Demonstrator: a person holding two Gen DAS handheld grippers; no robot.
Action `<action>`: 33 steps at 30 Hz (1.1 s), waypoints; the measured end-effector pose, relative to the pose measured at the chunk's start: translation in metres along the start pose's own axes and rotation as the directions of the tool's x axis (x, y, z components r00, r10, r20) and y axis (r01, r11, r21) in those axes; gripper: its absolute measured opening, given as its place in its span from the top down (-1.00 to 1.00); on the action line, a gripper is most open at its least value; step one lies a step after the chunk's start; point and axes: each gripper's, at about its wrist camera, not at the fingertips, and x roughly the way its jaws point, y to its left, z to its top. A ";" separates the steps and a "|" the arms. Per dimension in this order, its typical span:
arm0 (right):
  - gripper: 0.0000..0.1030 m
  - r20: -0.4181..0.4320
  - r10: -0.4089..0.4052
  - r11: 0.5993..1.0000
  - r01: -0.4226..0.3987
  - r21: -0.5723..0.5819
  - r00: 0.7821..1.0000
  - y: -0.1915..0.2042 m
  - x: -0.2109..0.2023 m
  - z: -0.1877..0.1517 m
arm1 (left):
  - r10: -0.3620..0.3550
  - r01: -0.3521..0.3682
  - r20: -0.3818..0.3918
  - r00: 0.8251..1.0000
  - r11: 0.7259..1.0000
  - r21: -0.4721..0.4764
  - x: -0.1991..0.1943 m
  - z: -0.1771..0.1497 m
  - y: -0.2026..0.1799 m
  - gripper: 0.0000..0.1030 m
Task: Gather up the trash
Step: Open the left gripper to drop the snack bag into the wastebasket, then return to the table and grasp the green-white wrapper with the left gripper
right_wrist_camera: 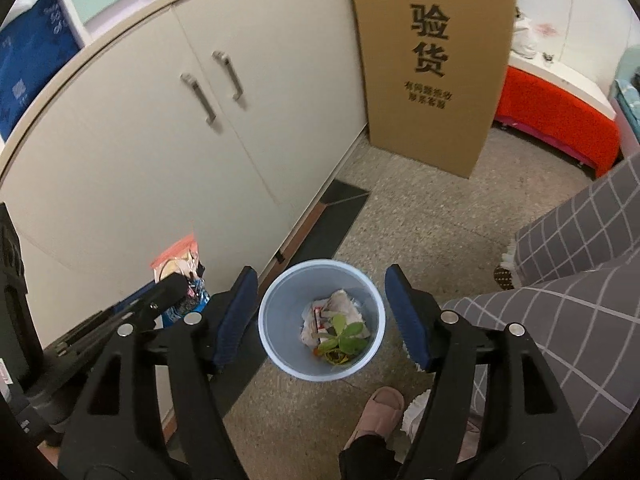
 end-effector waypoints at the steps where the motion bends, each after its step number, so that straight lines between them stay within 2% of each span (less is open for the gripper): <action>1: -0.28 0.010 -0.004 1.000 0.004 0.009 1.000 -0.001 -0.002 0.001 | 0.000 0.000 -0.002 1.000 1.000 0.005 0.001 0.001 -0.002 0.53; 7: -0.29 0.078 -0.008 0.998 0.003 0.059 0.997 -0.010 -0.019 0.004 | -0.009 0.009 -0.009 1.000 1.000 0.022 0.004 0.007 -0.013 0.51; 10: -0.30 0.096 -0.005 0.997 -0.002 0.074 0.995 -0.012 -0.023 0.005 | -0.016 0.016 -0.013 1.000 1.000 0.015 0.006 0.010 -0.016 0.42; 12: -0.30 0.098 -0.002 0.997 -0.006 0.079 0.995 -0.014 -0.025 0.005 | -0.013 0.013 -0.018 1.000 1.000 -0.009 0.008 0.012 -0.015 -0.18; 13: -0.30 0.097 0.000 0.997 -0.008 0.081 0.995 -0.014 -0.025 0.005 | -0.007 0.007 -0.012 1.000 1.000 -0.022 0.007 0.012 -0.013 -0.27; 17: -0.30 0.095 0.005 0.996 -0.014 0.089 0.995 -0.016 -0.029 0.004 | -0.019 0.018 -0.006 1.000 0.998 -0.053 0.000 0.010 -0.011 -0.29; 24: -0.30 0.128 0.021 0.994 -0.034 0.104 0.992 -0.020 -0.057 0.003 | -0.025 0.027 0.038 0.999 0.999 -0.029 -0.030 0.008 -0.023 -0.29; 29: -0.30 0.183 0.034 0.992 -0.055 0.114 0.983 -0.028 -0.097 0.004 | -0.042 0.042 0.099 0.994 0.999 0.003 -0.071 0.004 -0.042 -0.29; 33: -0.31 0.245 0.035 0.989 -0.068 0.128 0.969 -0.041 -0.145 0.001 | -0.064 0.056 0.155 0.986 0.997 0.055 -0.108 -0.001 -0.069 -0.29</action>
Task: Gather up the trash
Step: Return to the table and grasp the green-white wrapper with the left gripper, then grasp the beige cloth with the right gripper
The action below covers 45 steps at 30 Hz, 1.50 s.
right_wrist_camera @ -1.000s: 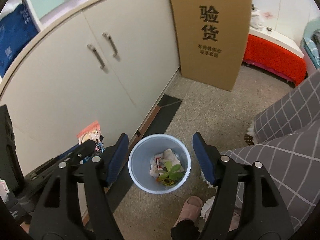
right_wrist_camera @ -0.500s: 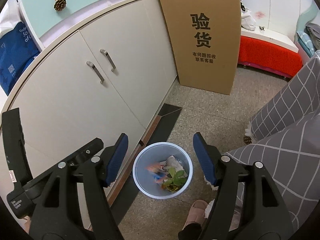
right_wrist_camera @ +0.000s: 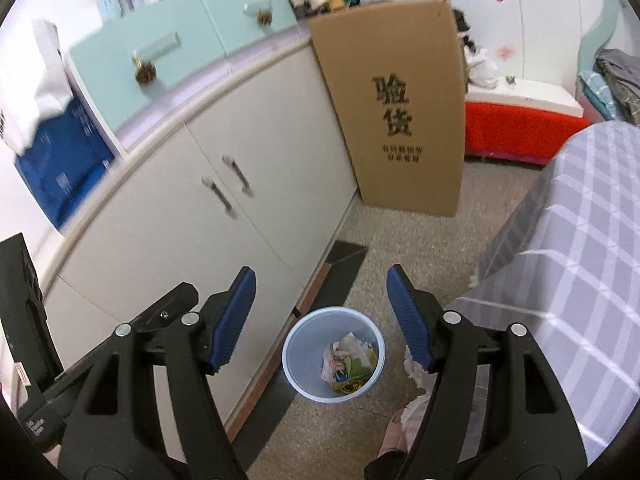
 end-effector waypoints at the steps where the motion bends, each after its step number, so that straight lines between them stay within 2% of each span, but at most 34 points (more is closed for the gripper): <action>1: -0.32 0.011 0.002 1.000 -0.002 0.004 1.000 -0.003 -0.009 0.002 | -0.002 0.002 0.014 1.000 1.000 0.014 -0.009 -0.001 -0.008 -0.29; 6: -0.35 0.080 -0.009 1.000 0.007 0.021 0.997 -0.031 -0.070 0.008 | -0.068 0.062 0.057 0.996 0.993 0.103 -0.053 -0.010 -0.063 -0.29; 10: -0.35 0.124 -0.049 0.998 0.044 0.046 0.991 -0.069 -0.116 0.012 | -0.131 0.122 0.040 0.991 0.977 0.177 -0.070 -0.021 -0.114 -0.29; 14: -0.35 0.153 -0.111 0.991 0.099 0.084 0.982 -0.118 -0.154 0.016 | -0.207 0.205 -0.016 0.978 0.950 0.234 -0.075 -0.038 -0.174 -0.29; 17: -0.35 0.165 -0.182 0.978 0.162 0.132 0.969 -0.165 -0.181 0.017 | -0.268 0.279 -0.077 0.960 0.923 0.265 -0.071 -0.055 -0.221 -0.29; 22: -0.35 0.150 -0.278 0.951 0.249 0.186 0.949 -0.230 -0.211 0.013 | -0.311 0.362 -0.198 0.930 0.870 0.333 -0.050 -0.089 -0.290 -0.28; 26: -0.35 0.118 -0.324 0.931 0.294 0.216 0.939 -0.275 -0.222 0.011 | -0.298 0.398 -0.294 0.908 0.832 0.387 -0.029 -0.115 -0.336 -0.13; 30: -0.35 0.084 -0.348 0.921 0.324 0.217 0.934 -0.301 -0.223 0.011 | -0.261 0.399 -0.342 0.903 0.805 0.439 -0.010 -0.132 -0.365 -0.09; 35: -0.35 0.050 -0.349 0.919 0.332 0.211 0.936 -0.321 -0.216 0.012 | -0.204 0.379 -0.380 0.902 0.793 0.477 0.012 -0.144 -0.381 0.07; 40: -0.35 0.028 -0.350 0.917 0.336 0.216 0.936 -0.333 -0.206 0.020 | -0.173 0.368 -0.394 0.903 0.785 0.498 0.026 -0.149 -0.386 0.08; 41: -0.35 0.025 -0.353 0.916 0.340 0.214 0.935 -0.335 -0.206 0.020 | -0.165 0.356 -0.379 0.910 0.780 0.515 0.026 -0.149 -0.387 0.26; 42: -0.35 0.018 -0.356 0.915 0.344 0.212 0.934 -0.337 -0.203 0.022 | -0.157 0.350 -0.377 0.913 0.775 0.526 0.028 -0.150 -0.387 0.58; 45: -0.35 -0.001 -0.361 0.912 0.354 0.208 0.932 -0.345 -0.196 0.027 | -0.174 0.368 -0.385 0.907 0.772 0.519 0.031 -0.146 -0.388 0.69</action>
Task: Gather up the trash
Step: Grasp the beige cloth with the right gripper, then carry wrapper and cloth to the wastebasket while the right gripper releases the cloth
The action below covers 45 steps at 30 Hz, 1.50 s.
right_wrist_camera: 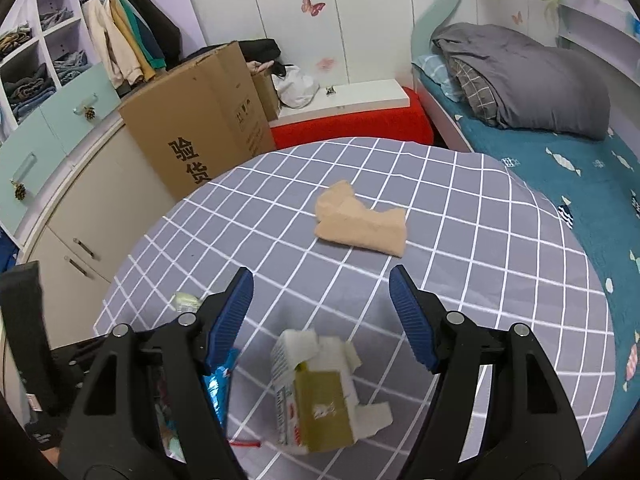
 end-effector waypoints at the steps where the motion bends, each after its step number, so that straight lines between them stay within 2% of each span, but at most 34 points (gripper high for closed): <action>1: -0.35 -0.006 -0.003 1.000 0.003 -0.005 1.000 -0.001 0.003 0.003 | 0.002 -0.002 0.008 1.000 1.000 -0.002 -0.001 0.001 0.002 0.70; 5: -0.35 -0.028 -0.049 0.998 0.049 -0.031 0.998 -0.007 0.022 0.018 | -0.011 0.013 0.061 0.998 0.999 -0.042 -0.009 0.008 0.020 0.78; 10: -0.35 -0.064 -0.107 0.990 0.101 -0.099 0.992 -0.009 0.051 0.033 | 0.030 -0.020 0.119 0.992 0.996 -0.083 -0.019 0.024 0.039 0.78; 15: -0.41 -0.114 -0.119 0.979 0.098 -0.176 0.986 -0.003 0.080 0.043 | 0.053 -0.034 0.156 0.986 0.991 -0.127 -0.027 0.037 0.064 0.78; 18: -0.40 -0.171 -0.106 0.979 0.073 -0.191 0.979 -0.001 0.098 0.047 | 0.051 -0.028 0.164 0.985 0.990 -0.142 -0.031 0.038 0.075 0.79; 19: -0.36 -0.181 -0.113 0.979 0.078 -0.188 0.977 -0.002 0.102 0.047 | 0.050 -0.026 0.166 0.985 0.989 -0.144 -0.031 0.039 0.077 0.79; 20: -0.24 -0.187 -0.119 0.979 0.084 -0.184 0.975 -0.002 0.104 0.048 | 0.048 -0.023 0.167 0.985 0.989 -0.145 -0.031 0.039 0.080 0.79; 22: 0.36 -0.189 -0.151 0.975 0.114 -0.193 0.970 -0.002 0.107 0.048 | 0.045 -0.019 0.170 0.984 0.988 -0.152 -0.034 0.036 0.083 0.79; 24: 0.69 -0.191 -0.149 0.975 0.112 -0.191 0.970 0.000 0.105 0.048 | 0.041 -0.014 0.172 0.984 0.988 -0.156 -0.035 0.034 0.088 0.78; 26: 0.79 -0.188 -0.142 0.977 0.107 -0.183 0.972 0.002 0.101 0.048 | 0.039 -0.009 0.178 0.983 0.986 -0.165 -0.039 0.031 0.095 0.79; 31: 0.82 -0.130 -0.133 0.977 0.108 -0.182 0.983 0.023 0.077 0.052 | 0.037 0.001 0.192 0.981 0.980 -0.197 -0.051 0.024 0.115 0.79; 33: 0.82 -0.118 -0.082 0.982 0.060 -0.181 0.990 0.042 0.064 0.053 | 0.039 0.004 0.201 0.979 0.978 -0.207 -0.059 0.020 0.124 0.78; 37: 0.82 -0.102 0.022 0.968 -0.046 -0.245 0.995 0.103 0.043 0.045 | 0.046 0.008 0.219 0.975 0.971 -0.240 -0.074 0.010 0.146 0.78; 41: 0.82 -0.116 0.115 0.937 -0.147 -0.316 0.987 0.175 0.036 0.029 | 0.067 0.001 0.234 0.970 0.961 -0.277 -0.091 -0.004 0.176 0.78; 45: 0.82 -0.167 0.201 0.890 -0.251 -0.380 0.965 0.250 0.041 0.004 | 0.096 -0.012 0.245 0.965 0.946 -0.323 -0.108 -0.021 0.213 0.78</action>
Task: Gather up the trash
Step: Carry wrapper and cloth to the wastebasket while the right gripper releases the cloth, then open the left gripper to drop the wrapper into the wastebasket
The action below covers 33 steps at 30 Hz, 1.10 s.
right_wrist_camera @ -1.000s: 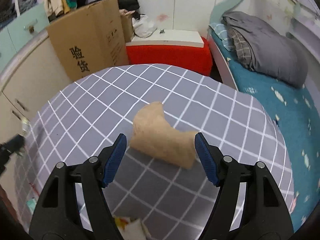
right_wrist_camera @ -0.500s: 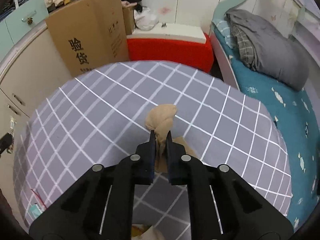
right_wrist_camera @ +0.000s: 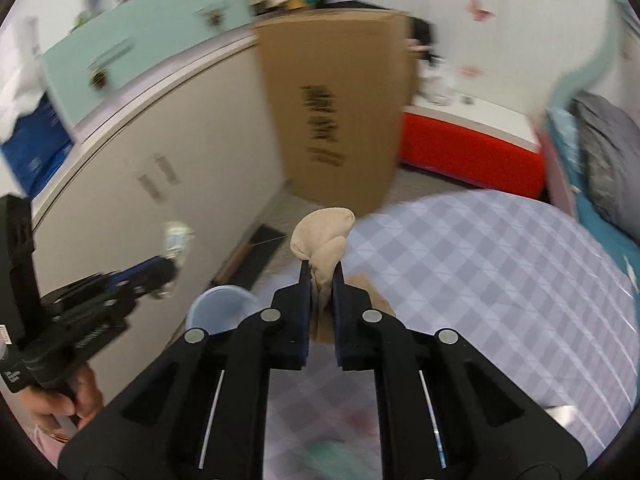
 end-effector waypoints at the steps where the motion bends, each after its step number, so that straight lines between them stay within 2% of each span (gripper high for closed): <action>1: 0.82 -0.007 0.025 0.999 -0.025 -0.020 1.000 0.020 0.009 0.001 | 0.005 -0.005 0.002 1.000 1.000 -0.011 -0.003 0.000 0.009 0.78; 8: 0.82 -0.085 0.132 0.984 -0.140 -0.105 0.988 0.124 0.066 -0.002 | 0.075 -0.073 0.013 0.997 0.993 -0.097 -0.026 -0.007 0.093 0.78; 14: 0.81 -0.174 0.205 0.970 -0.224 -0.097 0.963 0.180 0.121 -0.014 | 0.147 -0.146 -0.006 0.989 0.976 -0.164 -0.033 -0.020 0.159 0.78; 20: 0.77 -0.239 0.278 0.952 -0.300 -0.060 0.930 0.211 0.171 -0.026 | 0.198 -0.207 -0.062 0.978 0.949 -0.237 -0.022 -0.039 0.216 0.78; 21: 0.73 -0.249 0.275 0.952 -0.299 -0.064 0.929 0.214 0.179 -0.029 | 0.204 -0.216 -0.073 0.976 0.944 -0.247 -0.018 -0.042 0.224 0.78; 23: 0.36 -0.255 0.263 0.954 -0.291 -0.076 0.931 0.218 0.190 -0.033 | 0.210 -0.227 -0.092 0.973 0.939 -0.259 -0.011 -0.047 0.234 0.78; 24: -0.06 -0.259 0.262 0.954 -0.290 -0.076 0.930 0.217 0.193 -0.035 | 0.214 -0.232 -0.097 0.972 0.937 -0.260 -0.008 -0.049 0.236 0.78; 33: -0.10 -0.239 0.230 0.964 -0.255 -0.076 0.943 0.212 0.199 -0.038 | 0.228 -0.256 -0.132 0.965 0.931 -0.260 0.014 -0.059 0.243 0.78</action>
